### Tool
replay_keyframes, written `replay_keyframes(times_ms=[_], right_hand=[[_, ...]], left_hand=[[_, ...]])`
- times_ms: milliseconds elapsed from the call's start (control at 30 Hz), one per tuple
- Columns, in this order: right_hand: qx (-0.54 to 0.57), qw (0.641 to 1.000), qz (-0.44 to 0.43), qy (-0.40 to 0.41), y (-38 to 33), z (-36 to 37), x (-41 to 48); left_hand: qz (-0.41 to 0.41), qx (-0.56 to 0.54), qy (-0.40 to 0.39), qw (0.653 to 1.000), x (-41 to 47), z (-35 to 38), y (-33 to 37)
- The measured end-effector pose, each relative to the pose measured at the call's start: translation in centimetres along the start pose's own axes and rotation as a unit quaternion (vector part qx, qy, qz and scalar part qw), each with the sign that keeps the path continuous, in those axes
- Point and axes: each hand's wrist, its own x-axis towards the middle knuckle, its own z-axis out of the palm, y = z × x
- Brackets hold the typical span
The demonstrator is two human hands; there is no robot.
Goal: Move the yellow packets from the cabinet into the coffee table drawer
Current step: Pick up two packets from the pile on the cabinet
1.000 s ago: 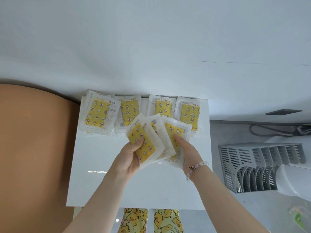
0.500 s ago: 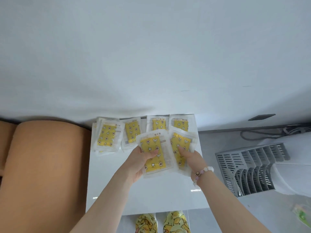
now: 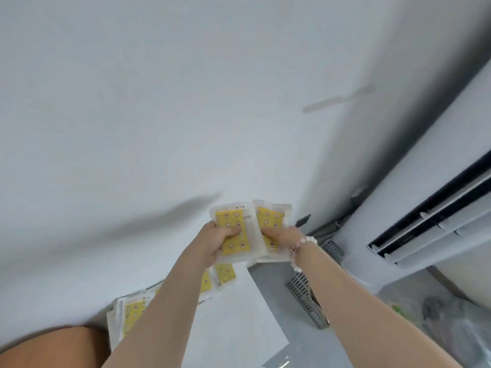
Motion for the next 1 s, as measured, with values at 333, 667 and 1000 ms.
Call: replay_keyframes(times_ms=[333,667,1000], right_hand=[[0.035,0.989,0.001,0.144,1.4,-9.7,-6.6],[0.239,0.931,0.038,0.274,12.0,-21.4,-16.1],[0.361,0.853,0.082,0.369,26.4,-29.8,-30.0]], left_hand=[[0.025,0.100,-0.162,0.981,-2.1,9.3,3.8],[-0.023,0.233,-0.334,0.913,-5.7,25.3,0.6],[-0.054,0.337,-0.473,0.812,-16.8,41.1,-9.1]])
